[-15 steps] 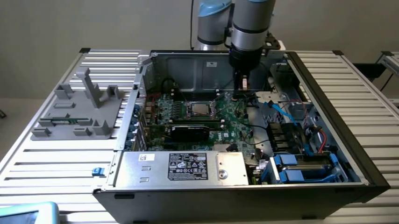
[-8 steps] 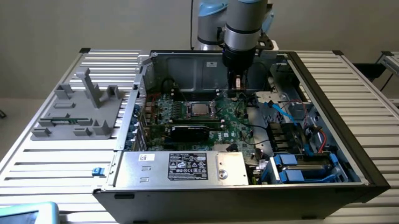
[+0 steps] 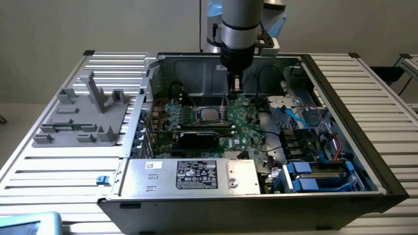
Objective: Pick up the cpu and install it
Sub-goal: 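Place the cpu into insertion slot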
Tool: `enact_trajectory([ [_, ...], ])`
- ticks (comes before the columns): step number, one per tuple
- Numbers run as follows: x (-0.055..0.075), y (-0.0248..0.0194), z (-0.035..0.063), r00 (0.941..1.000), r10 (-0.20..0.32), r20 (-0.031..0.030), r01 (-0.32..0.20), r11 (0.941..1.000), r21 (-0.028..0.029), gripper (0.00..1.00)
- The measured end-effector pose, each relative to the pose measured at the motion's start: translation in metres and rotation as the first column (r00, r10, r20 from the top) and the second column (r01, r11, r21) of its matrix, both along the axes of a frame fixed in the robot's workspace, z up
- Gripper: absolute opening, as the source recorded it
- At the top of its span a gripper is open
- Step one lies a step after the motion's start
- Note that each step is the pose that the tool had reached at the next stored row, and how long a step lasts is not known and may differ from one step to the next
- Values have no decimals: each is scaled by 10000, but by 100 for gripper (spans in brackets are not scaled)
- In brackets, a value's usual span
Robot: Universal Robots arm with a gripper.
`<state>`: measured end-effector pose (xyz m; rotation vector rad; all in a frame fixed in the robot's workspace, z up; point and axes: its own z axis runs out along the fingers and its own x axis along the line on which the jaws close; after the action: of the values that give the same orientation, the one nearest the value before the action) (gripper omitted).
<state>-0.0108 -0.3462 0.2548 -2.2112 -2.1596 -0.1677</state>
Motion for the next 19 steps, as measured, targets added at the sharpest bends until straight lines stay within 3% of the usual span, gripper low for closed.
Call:
enact_trajectory([
  [7,-148,0,1,10000,0,-2,0,10000,4,12],
  [15,-178,0,0,10000,-1,-3,1,10000,4,12],
  [19,-260,2,-5,10000,-1,-3,1,10000,4,12],
])
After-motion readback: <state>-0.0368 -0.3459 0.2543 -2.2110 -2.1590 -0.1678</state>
